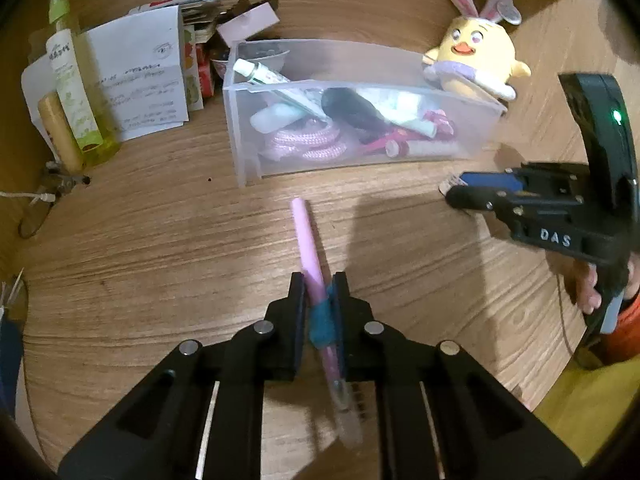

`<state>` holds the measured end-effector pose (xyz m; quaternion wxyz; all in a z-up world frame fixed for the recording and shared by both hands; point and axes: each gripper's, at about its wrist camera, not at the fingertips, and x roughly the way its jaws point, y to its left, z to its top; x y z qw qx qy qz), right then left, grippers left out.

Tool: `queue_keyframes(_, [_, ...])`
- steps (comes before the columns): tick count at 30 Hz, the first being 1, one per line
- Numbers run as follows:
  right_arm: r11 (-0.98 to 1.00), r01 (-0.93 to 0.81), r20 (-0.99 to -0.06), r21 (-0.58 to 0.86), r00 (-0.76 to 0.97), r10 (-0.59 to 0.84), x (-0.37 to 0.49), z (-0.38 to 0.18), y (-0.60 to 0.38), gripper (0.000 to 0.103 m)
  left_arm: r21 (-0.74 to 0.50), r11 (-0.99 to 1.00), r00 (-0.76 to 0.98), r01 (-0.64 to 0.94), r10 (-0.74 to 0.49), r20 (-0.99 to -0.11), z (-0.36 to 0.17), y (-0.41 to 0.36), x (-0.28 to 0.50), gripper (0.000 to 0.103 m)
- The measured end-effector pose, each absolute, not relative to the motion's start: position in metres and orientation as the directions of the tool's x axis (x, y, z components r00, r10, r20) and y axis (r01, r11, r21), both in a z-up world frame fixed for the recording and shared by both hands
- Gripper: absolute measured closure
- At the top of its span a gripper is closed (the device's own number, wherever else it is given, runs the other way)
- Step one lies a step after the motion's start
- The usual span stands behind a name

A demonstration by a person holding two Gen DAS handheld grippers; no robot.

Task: Organize objects
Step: 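Drop the pink pen into the box with the left gripper while the right drops the eraser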

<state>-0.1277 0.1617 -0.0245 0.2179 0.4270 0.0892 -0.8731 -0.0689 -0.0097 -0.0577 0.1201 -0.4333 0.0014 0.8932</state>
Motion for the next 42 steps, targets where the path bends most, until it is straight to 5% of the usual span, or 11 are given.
queue_keyframes(24, [-0.930, 0.357, -0.600, 0.088, -0.726, -0.335, -0.134, 0.071, 0.213, 0.081, -0.215, -0.951, -0.774, -0.221, 0.305, -0.555, 0.040, -0.033, -0.093, 0.093])
queue_keyframes(42, [-0.921, 0.374, -0.699, 0.109, -0.630, -0.338, -0.199, 0.028, 0.183, 0.081, -0.212, -0.951, -0.682, -0.227, 0.310, -0.662, 0.018, -0.001, -0.184, 0.093])
